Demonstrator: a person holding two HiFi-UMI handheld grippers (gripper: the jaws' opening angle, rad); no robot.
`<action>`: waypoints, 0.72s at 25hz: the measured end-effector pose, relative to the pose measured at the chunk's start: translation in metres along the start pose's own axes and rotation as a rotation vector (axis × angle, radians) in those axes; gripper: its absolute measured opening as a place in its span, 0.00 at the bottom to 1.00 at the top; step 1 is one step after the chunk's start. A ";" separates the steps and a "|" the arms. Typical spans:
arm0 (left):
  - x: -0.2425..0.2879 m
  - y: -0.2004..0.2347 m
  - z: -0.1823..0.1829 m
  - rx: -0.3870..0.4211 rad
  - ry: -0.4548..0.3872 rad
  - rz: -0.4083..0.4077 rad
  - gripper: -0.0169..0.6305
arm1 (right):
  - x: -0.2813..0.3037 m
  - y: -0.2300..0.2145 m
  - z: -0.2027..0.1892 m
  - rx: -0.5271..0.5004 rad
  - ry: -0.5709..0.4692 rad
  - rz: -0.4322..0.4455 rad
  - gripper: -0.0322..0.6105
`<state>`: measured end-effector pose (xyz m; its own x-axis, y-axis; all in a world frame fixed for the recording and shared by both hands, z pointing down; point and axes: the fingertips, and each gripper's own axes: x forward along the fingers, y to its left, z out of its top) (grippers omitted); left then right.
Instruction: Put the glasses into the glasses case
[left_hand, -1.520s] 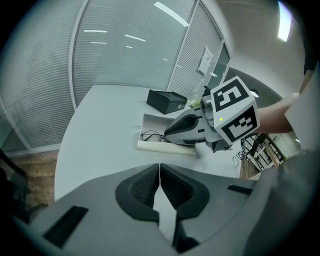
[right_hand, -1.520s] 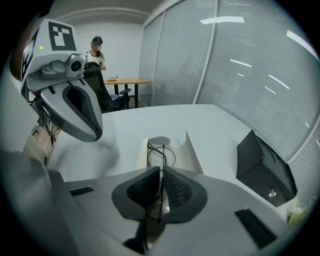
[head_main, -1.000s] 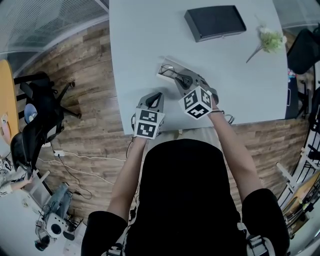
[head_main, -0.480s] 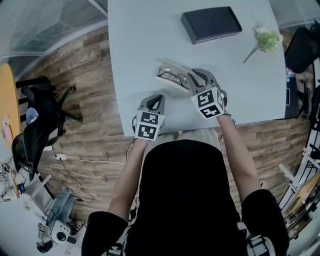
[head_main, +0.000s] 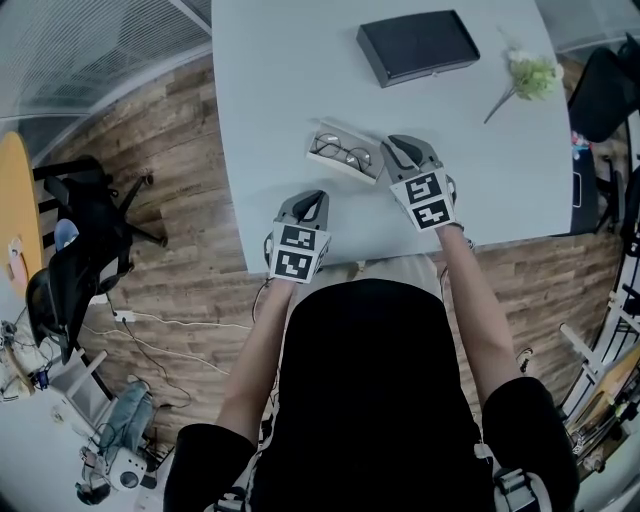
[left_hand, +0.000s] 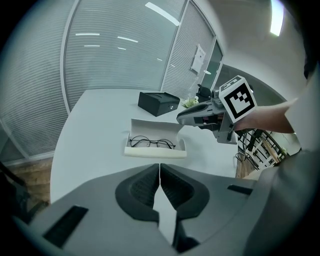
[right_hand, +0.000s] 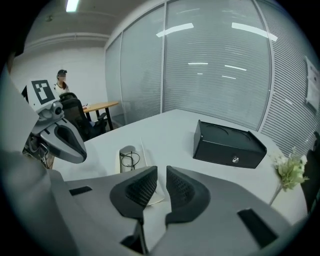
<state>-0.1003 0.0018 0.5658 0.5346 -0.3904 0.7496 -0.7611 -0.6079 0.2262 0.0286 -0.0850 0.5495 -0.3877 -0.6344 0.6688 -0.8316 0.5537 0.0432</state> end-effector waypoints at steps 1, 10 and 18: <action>0.000 -0.001 0.000 0.001 0.001 -0.001 0.06 | -0.001 0.001 0.000 0.009 -0.001 0.004 0.16; -0.002 -0.008 -0.001 0.001 0.000 -0.009 0.06 | -0.007 0.018 -0.006 0.017 -0.004 0.041 0.16; -0.004 -0.008 -0.005 -0.002 -0.006 -0.009 0.06 | -0.010 0.040 -0.013 -0.014 0.003 0.077 0.16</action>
<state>-0.0979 0.0119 0.5634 0.5434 -0.3887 0.7441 -0.7569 -0.6102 0.2339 0.0046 -0.0492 0.5539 -0.4486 -0.5880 0.6731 -0.7941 0.6078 0.0018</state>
